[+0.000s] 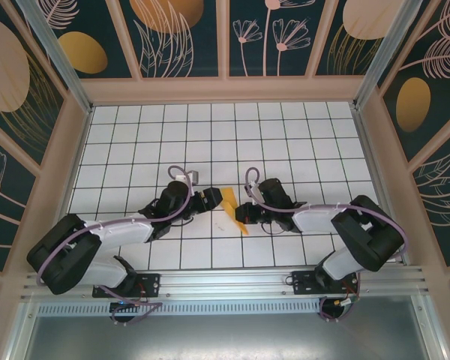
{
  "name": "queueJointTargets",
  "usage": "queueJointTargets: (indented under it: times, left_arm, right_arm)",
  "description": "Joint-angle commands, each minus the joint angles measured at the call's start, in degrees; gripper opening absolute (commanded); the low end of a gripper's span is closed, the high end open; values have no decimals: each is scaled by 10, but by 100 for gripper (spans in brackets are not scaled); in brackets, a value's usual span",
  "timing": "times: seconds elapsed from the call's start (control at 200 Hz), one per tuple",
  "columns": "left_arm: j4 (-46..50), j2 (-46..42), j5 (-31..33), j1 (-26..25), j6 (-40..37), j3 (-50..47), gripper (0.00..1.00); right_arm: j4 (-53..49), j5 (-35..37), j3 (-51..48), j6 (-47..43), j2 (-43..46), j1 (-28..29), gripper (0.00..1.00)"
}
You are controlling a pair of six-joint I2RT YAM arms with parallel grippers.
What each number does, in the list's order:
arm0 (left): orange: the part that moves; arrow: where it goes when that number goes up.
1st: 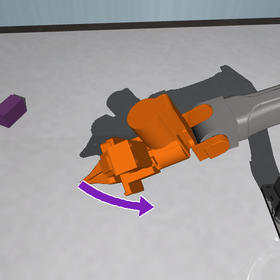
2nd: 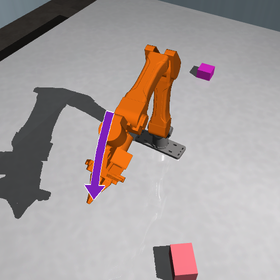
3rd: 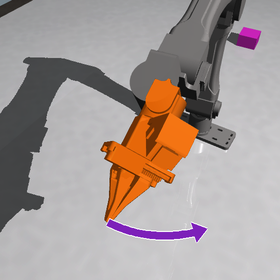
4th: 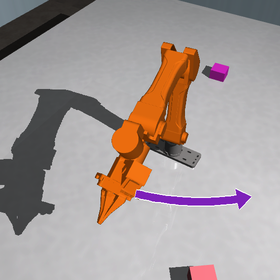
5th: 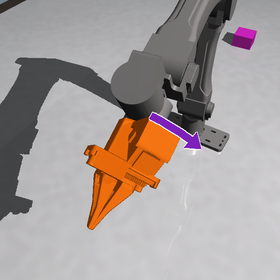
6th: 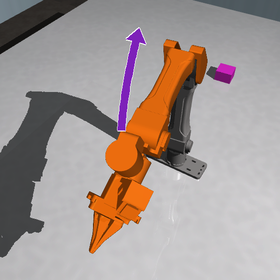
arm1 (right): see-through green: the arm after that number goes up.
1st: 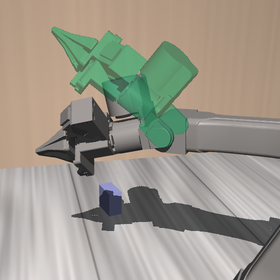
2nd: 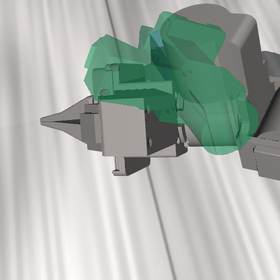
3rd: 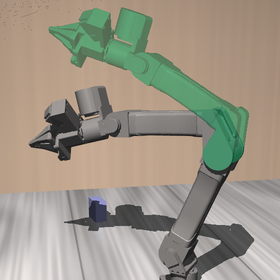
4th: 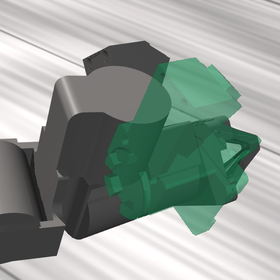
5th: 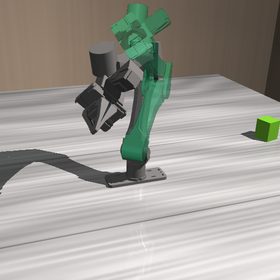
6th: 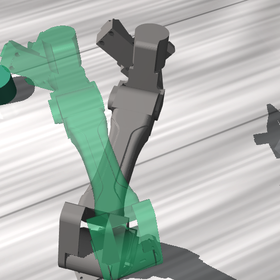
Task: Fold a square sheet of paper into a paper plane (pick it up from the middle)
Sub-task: Fold the wing for the fifth time at the center of the table.
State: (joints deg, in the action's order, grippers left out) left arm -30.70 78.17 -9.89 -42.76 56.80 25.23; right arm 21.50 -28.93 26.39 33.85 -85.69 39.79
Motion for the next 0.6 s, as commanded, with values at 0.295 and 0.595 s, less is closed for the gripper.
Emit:
queueJointTargets:
  times: [0.295,0.595]
  left_arm:
    - [-47,103,-84,-4,33,63,36]
    - [-56,134,-104,-4,40,79,40]
  right_arm:
    - [60,-58,-13,26,-38,-27,0]
    - [86,-85,-5,50,-61,-41,0]
